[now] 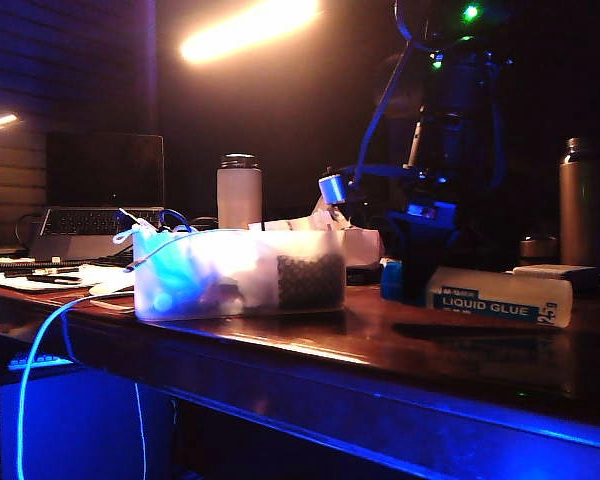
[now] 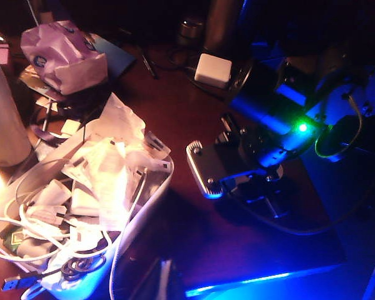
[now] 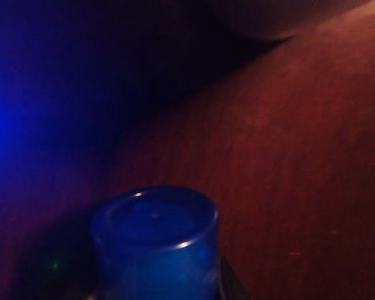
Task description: Pick up the liquid glue and place it into the translucent box.
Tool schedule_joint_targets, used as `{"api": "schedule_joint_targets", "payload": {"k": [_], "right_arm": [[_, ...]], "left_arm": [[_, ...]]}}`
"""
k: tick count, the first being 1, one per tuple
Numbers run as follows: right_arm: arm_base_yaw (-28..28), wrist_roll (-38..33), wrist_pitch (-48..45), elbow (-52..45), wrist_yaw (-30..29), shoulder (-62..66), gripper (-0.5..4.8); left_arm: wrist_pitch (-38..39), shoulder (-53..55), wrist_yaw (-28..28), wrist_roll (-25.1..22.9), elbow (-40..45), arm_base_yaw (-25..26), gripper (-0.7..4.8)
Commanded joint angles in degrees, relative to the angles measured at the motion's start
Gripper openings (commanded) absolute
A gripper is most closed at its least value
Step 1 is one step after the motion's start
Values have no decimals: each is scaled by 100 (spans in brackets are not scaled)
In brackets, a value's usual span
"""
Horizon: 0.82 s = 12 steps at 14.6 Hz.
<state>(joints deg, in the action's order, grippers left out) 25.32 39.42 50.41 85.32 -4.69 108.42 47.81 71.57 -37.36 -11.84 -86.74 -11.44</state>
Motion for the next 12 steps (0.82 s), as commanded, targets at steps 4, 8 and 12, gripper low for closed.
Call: {"api": "schedule_joint_targets", "payload": {"k": [4, 8, 12], "right_arm": [[-28, -68, -463, 26, 48, -273, 189], [-37, -223, -1054, 26, 221, -468, 189], [-37, -693, -2297, 26, 221, -761, 189]], "left_arm": [[-9, -17, -37, -20, -20, -2, -6], [-9, -17, -39, -20, -20, -2, -6], [-9, -17, -37, -20, -20, -2, -6]]}}
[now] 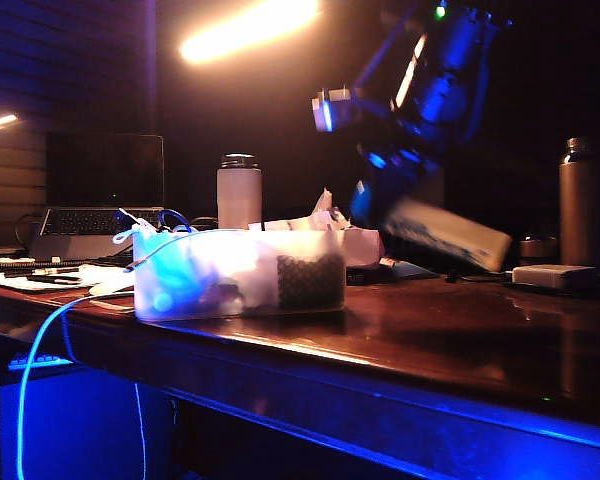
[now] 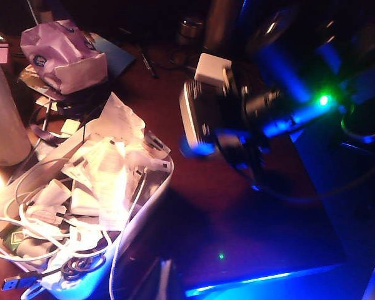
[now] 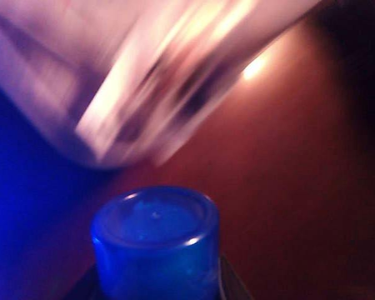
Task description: Pick up the liquid glue and place it into the translucent box.
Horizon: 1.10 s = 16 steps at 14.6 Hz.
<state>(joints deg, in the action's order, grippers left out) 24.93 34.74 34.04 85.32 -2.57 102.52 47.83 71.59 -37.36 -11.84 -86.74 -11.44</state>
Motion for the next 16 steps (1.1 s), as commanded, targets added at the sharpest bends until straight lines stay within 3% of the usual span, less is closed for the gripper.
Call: {"api": "schedule_joint_targets", "payload": {"k": [1, 4, 8, 16], "right_arm": [[2, -328, -931, 26, 11, -232, 189], [2, -564, -1733, 26, -66, -350, 204], [26, -1460, -3095, 24, -1211, -323, 217], [278, -2050, -4358, 26, -1574, -197, 217]], "left_arm": [[-13, -20, -37, -22, -20, -2, -6], [-28, -20, -37, -22, -20, -2, -6], [-35, -20, -37, -24, -20, -2, -6], [-26, -20, -37, -22, -13, -2, -6]]}}
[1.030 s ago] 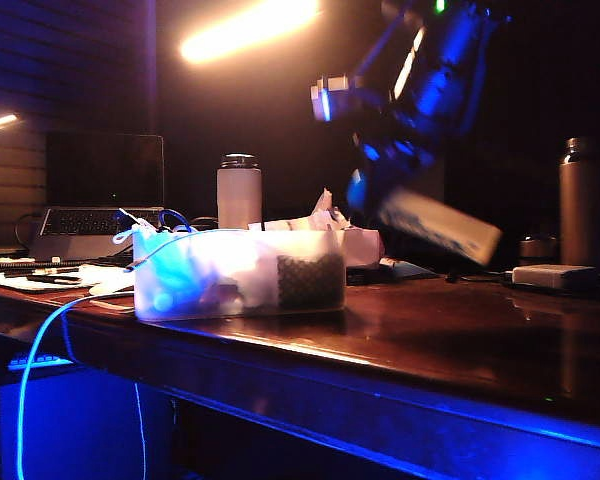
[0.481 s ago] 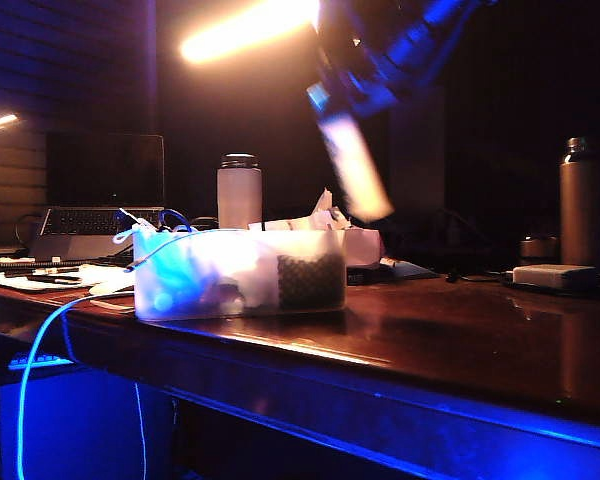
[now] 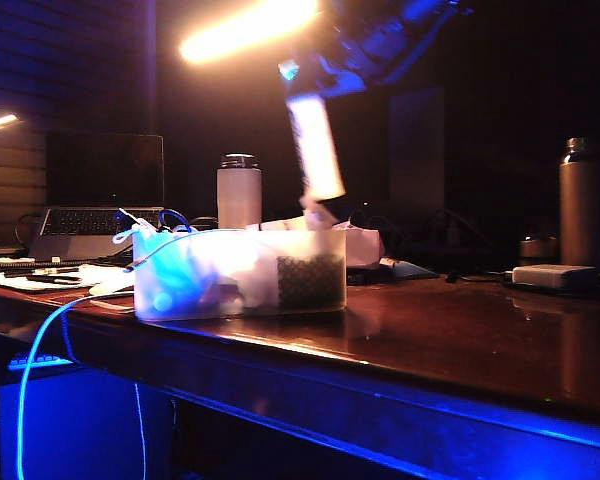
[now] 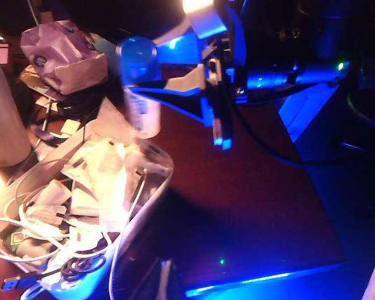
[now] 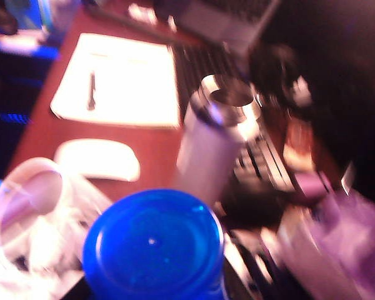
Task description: Pick up the liquid glue and place it into the translucent box.
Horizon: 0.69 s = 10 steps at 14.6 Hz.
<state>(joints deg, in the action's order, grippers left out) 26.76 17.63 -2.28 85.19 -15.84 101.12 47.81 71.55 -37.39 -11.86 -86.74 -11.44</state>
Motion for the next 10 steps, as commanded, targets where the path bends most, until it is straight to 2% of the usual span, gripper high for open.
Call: {"api": "schedule_joint_targets", "payload": {"k": [1, 7, 10], "right_arm": [[96, -632, -949, 39, -402, -57, 217], [295, -2107, -1661, 37, -852, 358, 217], [293, -3296, -2249, 37, -796, 920, 217]], "left_arm": [[-26, -15, -35, -20, -13, -2, -6], [-31, -15, -35, -20, -13, -2, -6], [-22, -15, -35, -20, -13, -2, -6]]}}
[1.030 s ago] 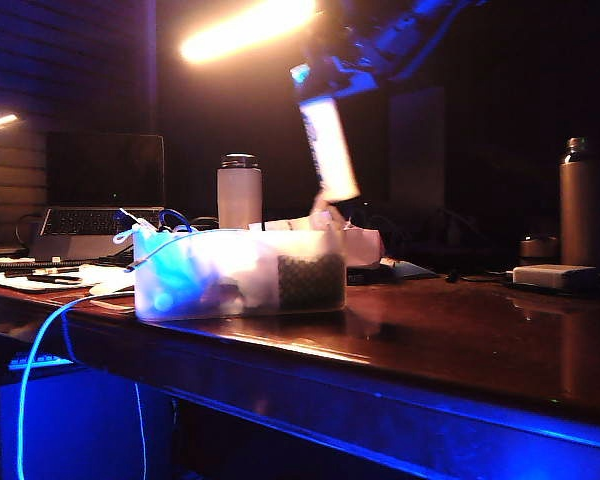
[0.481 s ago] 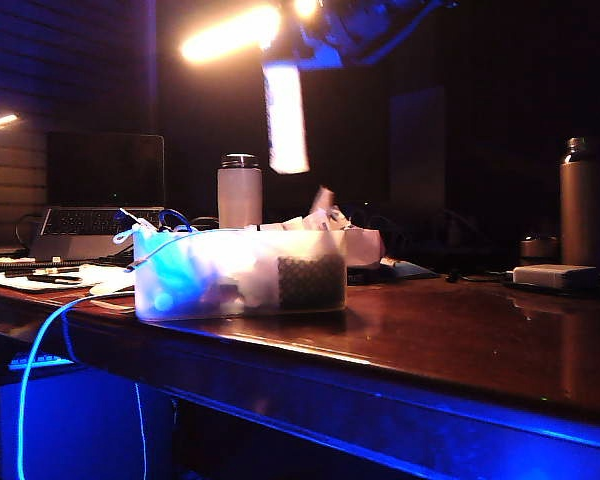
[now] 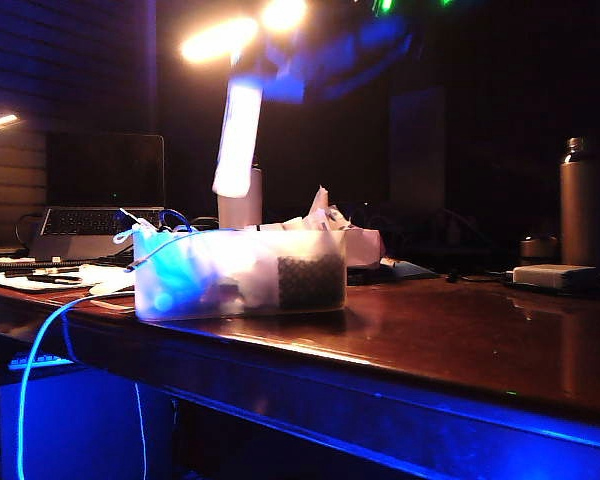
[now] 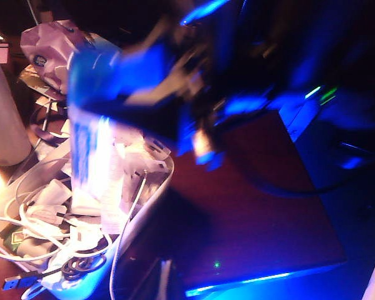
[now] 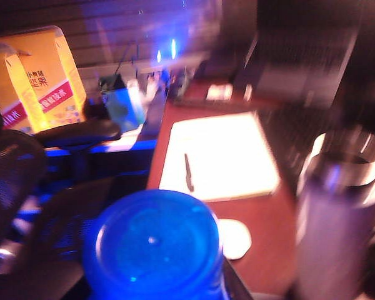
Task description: Pick up the liquid glue and place it into the translucent box.
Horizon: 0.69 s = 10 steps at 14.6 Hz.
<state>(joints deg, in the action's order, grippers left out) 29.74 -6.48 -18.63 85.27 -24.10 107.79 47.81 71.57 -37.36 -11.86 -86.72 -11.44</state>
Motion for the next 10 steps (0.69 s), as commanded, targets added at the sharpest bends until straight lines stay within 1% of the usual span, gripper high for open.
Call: {"api": "schedule_joint_targets", "payload": {"k": [1, 3, 4, 5, 6, 7, 9, 10], "right_arm": [[-4, -1239, -807, 28, 317, 483, 217], [-4, -1657, -846, 24, 380, 695, 217], [-4, -1720, -798, 22, 378, 726, 217], [-4, -1709, -817, 22, 378, 728, 264], [-4, -1709, -907, 22, 380, 723, 401], [-20, -1707, -992, 24, 387, 717, 431], [-133, -1598, -1016, 24, 380, 654, 430], [-236, -1475, -977, 22, 376, 575, 381]], "left_arm": [[-22, -17, -37, -20, -15, -2, -6], [-20, -15, -37, -20, -15, -2, -6], [-13, -17, -37, -20, -15, -2, -6], [-13, -17, -37, -20, -15, -2, -6], [-13, -15, -37, -22, -15, -2, -6], [-13, -15, -37, -22, -15, -2, -6], [-11, -17, -37, -20, -15, -2, -6], [-9, -17, -37, -20, -15, -2, -6]]}}
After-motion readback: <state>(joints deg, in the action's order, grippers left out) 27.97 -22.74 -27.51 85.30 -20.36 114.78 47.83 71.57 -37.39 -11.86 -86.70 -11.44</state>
